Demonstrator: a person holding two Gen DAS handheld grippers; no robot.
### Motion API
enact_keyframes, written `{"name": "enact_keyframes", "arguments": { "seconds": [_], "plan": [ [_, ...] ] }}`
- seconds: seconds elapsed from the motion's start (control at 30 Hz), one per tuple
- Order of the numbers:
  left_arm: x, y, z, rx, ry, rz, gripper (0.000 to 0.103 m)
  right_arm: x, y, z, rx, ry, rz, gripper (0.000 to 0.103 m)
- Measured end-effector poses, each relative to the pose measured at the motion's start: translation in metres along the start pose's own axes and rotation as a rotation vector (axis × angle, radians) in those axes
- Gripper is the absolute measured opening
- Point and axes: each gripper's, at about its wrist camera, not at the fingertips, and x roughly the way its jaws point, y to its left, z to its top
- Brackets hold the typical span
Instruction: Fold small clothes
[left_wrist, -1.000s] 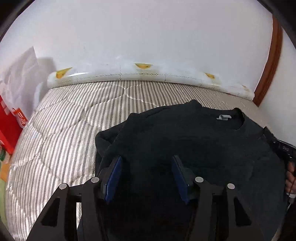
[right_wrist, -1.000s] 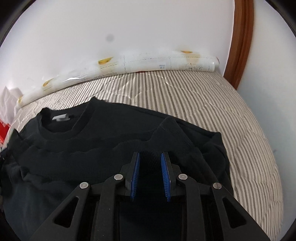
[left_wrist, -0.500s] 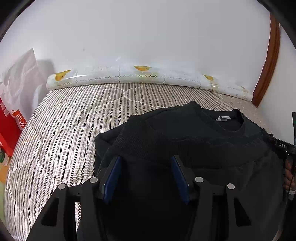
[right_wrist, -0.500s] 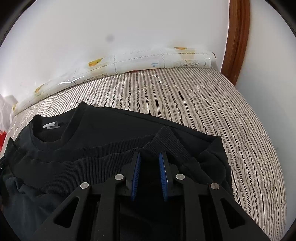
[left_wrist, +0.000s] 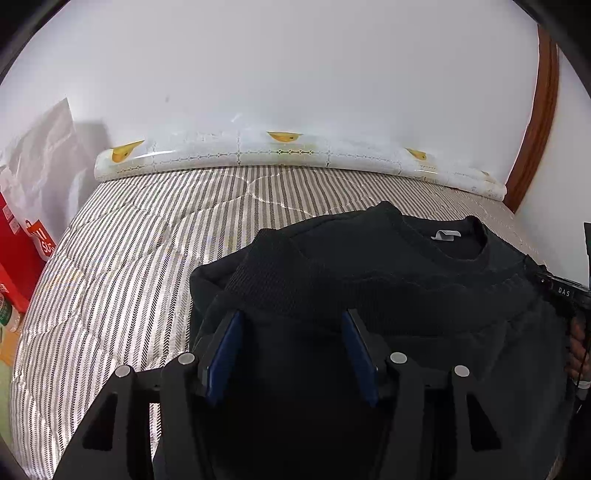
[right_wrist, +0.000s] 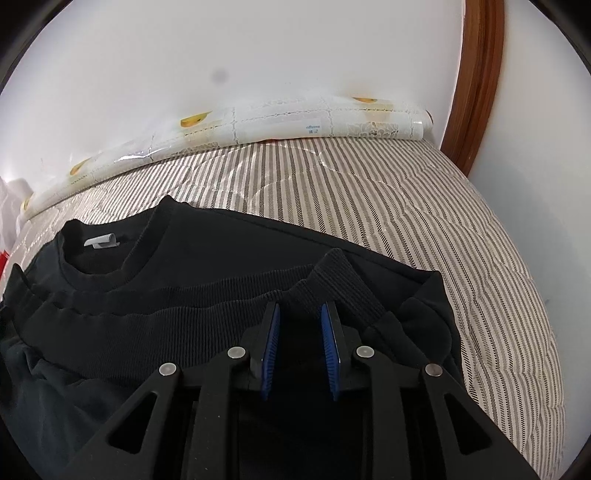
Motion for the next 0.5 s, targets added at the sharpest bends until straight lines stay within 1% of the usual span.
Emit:
{"name": "enact_keyframes", "arguments": {
  "seconds": [0.13, 0.5],
  "plan": [
    [-0.0010, -0.0003, -0.0001, 0.004, -0.004, 0.005, 0.054, -0.0003, 0.0021, 0.0002, -0.008, 0.000, -0.008, 0.024],
    [-0.0042, -0.0017, -0.0004, 0.008, -0.020, 0.022, 0.054, -0.0009, -0.0035, -0.0012, 0.019, -0.002, 0.021, 0.024]
  ]
}}
